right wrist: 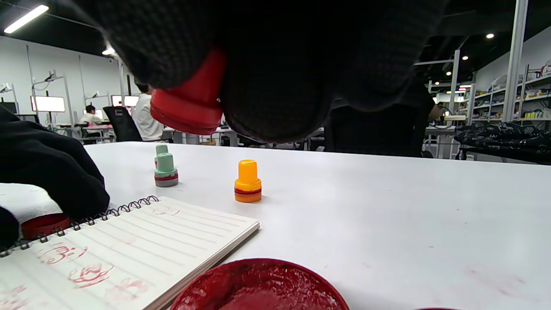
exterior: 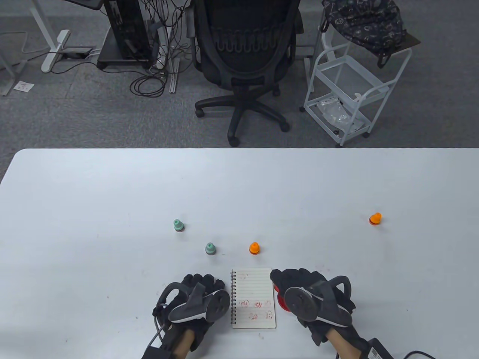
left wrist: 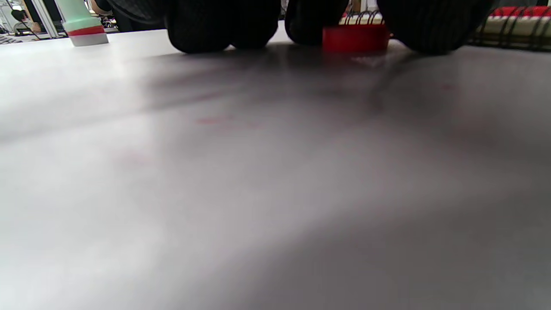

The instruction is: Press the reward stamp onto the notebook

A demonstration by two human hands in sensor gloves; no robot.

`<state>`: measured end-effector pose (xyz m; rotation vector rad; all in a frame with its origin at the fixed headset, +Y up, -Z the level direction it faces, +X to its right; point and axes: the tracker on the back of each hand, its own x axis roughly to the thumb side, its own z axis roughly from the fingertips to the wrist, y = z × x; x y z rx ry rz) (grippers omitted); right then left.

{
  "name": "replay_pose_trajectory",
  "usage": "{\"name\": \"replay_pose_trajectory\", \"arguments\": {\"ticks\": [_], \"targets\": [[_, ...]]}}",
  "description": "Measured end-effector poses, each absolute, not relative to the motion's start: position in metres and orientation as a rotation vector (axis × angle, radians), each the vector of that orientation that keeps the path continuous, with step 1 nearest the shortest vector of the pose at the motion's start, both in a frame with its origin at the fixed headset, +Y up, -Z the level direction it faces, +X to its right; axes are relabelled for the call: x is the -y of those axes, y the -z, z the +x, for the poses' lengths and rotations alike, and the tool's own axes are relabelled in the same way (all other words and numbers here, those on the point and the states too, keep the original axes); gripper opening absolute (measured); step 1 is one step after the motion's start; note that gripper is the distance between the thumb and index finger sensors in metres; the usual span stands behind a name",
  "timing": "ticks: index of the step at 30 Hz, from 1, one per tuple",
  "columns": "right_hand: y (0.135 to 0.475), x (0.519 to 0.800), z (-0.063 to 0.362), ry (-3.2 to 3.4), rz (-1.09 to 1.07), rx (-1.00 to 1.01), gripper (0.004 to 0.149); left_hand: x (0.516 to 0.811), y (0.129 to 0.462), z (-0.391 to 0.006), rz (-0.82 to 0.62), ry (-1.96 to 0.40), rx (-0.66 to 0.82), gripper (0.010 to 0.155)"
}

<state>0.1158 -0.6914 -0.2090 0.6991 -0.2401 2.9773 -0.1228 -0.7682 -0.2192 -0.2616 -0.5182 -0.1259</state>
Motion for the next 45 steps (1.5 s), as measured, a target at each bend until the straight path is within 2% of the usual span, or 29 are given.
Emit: {"name": "replay_pose_trajectory", "arguments": {"ticks": [11, 15, 26, 33, 38, 45], "targets": [[0.207, 0.693, 0.112, -2.977, 0.723, 0.236, 0.049, 0.767, 0.222, -0.122, -0.244, 0.069, 0.508, 0.063], [0.207, 0.693, 0.112, -2.969, 0.722, 0.229, 0.049, 0.761, 0.22, -0.125, -0.169, 0.109, 0.519, 0.062], [0.206, 0.694, 0.109, -2.95, 0.736, 0.229, 0.049, 0.739, 0.214, -0.139, 0.011, -0.13, 0.509, 0.059], [0.205, 0.695, 0.107, -2.937, 0.746, 0.215, 0.049, 0.731, 0.21, -0.14, 0.084, -0.215, 0.498, 0.071], [0.203, 0.693, 0.106, -2.867, 0.74, 0.208, 0.049, 0.725, 0.207, -0.137, 0.121, -0.274, 0.507, 0.065], [0.2, 0.69, 0.104, -2.744, 0.721, 0.203, 0.051, 0.72, 0.197, -0.126, 0.16, -0.285, 0.602, 0.068]]}}
